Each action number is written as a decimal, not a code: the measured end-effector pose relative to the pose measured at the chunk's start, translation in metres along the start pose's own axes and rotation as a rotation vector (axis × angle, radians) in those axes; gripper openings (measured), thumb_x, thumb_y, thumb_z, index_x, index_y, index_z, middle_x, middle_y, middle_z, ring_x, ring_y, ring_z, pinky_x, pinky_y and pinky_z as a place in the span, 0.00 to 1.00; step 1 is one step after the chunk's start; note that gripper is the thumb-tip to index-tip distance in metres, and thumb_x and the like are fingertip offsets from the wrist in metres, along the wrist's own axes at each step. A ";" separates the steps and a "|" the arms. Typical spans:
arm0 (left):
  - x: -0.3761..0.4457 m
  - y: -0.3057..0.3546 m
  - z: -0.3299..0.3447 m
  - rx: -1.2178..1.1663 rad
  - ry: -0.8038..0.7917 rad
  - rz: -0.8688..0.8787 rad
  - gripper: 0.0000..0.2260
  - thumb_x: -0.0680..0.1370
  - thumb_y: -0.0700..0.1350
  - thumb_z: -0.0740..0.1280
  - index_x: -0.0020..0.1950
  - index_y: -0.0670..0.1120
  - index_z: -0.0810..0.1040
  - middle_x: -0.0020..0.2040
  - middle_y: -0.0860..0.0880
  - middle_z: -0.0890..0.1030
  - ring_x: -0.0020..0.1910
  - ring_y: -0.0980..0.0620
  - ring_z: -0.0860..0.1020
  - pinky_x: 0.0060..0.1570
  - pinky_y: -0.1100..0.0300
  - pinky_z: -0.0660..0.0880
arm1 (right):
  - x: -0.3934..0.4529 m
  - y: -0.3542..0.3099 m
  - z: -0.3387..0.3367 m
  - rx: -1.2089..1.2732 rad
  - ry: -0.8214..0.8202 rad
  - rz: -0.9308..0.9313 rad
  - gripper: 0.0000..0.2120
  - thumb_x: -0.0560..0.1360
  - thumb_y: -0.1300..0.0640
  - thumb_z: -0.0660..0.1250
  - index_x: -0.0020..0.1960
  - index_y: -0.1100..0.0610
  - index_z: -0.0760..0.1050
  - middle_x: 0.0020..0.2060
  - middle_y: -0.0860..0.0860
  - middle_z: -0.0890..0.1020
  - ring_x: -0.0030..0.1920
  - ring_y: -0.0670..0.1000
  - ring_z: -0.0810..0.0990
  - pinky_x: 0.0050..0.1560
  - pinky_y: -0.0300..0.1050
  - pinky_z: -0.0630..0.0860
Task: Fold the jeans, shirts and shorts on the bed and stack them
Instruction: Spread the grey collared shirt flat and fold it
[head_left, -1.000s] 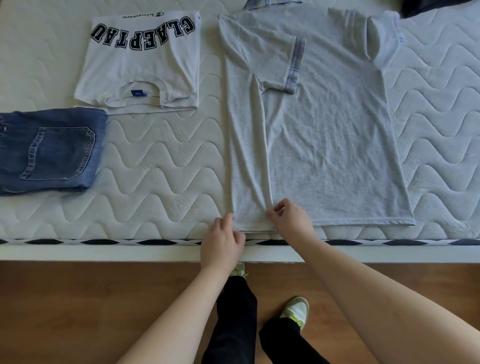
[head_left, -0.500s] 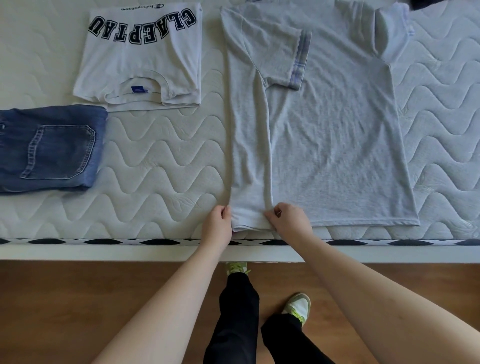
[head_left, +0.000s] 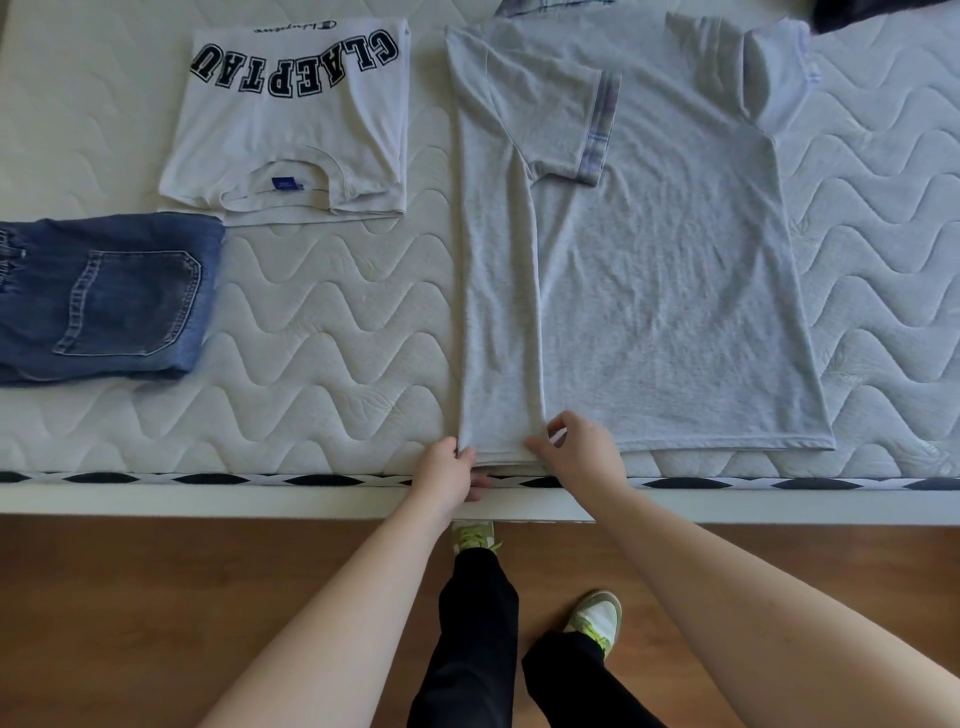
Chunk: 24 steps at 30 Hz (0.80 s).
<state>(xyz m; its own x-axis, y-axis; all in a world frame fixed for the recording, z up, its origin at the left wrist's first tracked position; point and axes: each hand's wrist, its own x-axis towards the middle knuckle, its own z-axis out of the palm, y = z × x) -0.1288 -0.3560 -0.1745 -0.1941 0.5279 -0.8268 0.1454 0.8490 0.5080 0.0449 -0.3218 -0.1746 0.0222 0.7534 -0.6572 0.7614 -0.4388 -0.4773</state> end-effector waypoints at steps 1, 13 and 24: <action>-0.002 0.005 0.001 0.005 -0.010 -0.066 0.10 0.85 0.43 0.53 0.60 0.40 0.71 0.49 0.42 0.81 0.35 0.50 0.80 0.27 0.60 0.72 | -0.002 0.004 0.001 -0.045 0.016 -0.001 0.15 0.74 0.39 0.68 0.46 0.50 0.71 0.37 0.44 0.79 0.34 0.47 0.78 0.29 0.41 0.70; -0.006 0.023 0.002 0.957 0.490 0.714 0.08 0.77 0.45 0.65 0.54 0.44 0.75 0.51 0.46 0.77 0.51 0.44 0.74 0.47 0.52 0.70 | -0.009 -0.001 -0.018 -0.073 0.151 -0.177 0.12 0.81 0.48 0.61 0.62 0.51 0.72 0.52 0.48 0.78 0.48 0.49 0.78 0.45 0.45 0.76; 0.021 0.054 0.007 1.226 -0.096 0.724 0.21 0.80 0.46 0.59 0.74 0.52 0.66 0.70 0.48 0.67 0.68 0.45 0.66 0.66 0.50 0.66 | 0.024 -0.008 -0.039 0.054 -0.108 0.006 0.15 0.81 0.56 0.57 0.64 0.50 0.76 0.45 0.47 0.81 0.29 0.46 0.75 0.26 0.35 0.72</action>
<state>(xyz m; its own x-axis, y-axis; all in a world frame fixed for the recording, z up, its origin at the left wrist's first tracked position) -0.1179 -0.2994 -0.1665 0.3427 0.7840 -0.5176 0.9248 -0.1848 0.3325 0.0646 -0.2811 -0.1640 -0.0456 0.6952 -0.7174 0.7257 -0.4705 -0.5020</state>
